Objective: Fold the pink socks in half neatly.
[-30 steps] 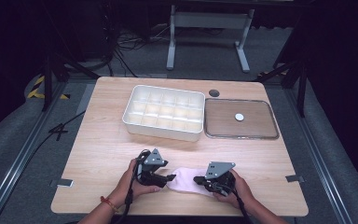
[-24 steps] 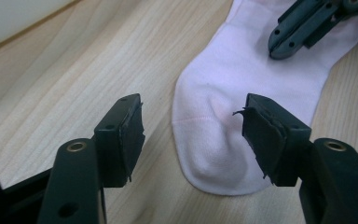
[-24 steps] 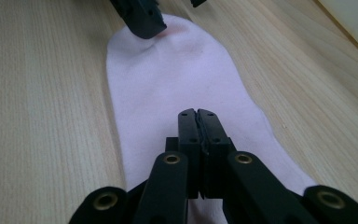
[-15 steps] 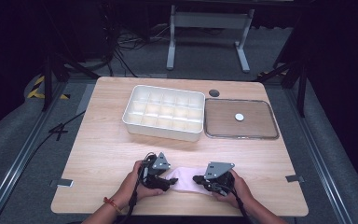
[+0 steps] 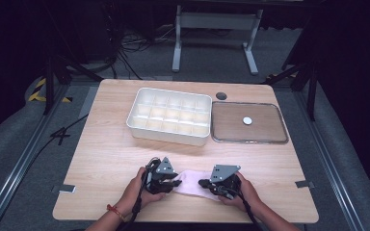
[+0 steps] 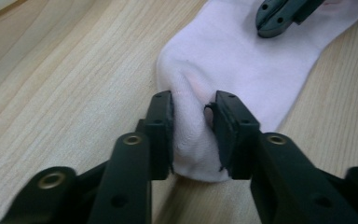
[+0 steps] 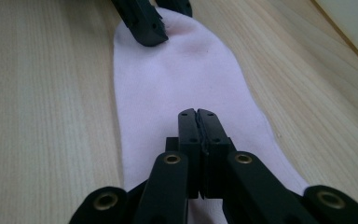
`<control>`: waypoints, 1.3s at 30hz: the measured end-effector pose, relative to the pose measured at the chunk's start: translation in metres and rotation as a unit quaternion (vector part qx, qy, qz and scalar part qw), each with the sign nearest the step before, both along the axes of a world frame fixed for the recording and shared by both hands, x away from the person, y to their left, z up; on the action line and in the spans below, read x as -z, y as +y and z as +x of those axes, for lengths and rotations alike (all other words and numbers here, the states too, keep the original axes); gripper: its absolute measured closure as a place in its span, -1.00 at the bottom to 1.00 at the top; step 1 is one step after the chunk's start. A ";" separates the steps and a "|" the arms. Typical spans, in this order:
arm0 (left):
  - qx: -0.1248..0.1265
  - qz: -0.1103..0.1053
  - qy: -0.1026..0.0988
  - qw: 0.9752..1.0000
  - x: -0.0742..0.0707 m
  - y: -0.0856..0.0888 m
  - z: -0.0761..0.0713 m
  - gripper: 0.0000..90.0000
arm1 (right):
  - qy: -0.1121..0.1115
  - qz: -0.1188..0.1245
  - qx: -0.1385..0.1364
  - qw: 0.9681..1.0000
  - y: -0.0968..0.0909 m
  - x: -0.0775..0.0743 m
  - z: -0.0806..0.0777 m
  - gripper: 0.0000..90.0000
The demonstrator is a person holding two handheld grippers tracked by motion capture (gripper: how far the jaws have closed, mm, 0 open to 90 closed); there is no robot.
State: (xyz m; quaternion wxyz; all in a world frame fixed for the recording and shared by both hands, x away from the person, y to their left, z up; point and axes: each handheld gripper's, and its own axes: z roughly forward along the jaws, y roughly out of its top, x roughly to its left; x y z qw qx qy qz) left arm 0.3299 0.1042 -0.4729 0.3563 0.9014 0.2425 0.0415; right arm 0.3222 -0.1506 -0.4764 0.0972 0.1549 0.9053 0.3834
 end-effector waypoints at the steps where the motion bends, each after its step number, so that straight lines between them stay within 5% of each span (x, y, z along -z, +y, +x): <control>1: 0.002 -0.001 -0.002 1.000 0.000 0.000 0.000 0.65 | 0.001 -0.002 0.001 1.000 0.002 0.000 0.002 0.99; 9: -0.007 -0.009 -0.006 1.000 0.001 0.004 0.000 0.72 | 0.005 -0.001 0.001 1.000 0.003 0.000 0.007 0.99; 16: -0.015 -0.039 -0.015 0.999 -0.004 0.008 -0.002 0.73 | 0.006 -0.001 -0.003 1.000 0.004 -0.001 0.008 0.99; 39: 0.024 -0.033 -0.065 0.997 -0.026 -0.014 0.000 0.74 | 0.007 -0.022 -0.016 1.000 0.016 -0.005 0.016 0.99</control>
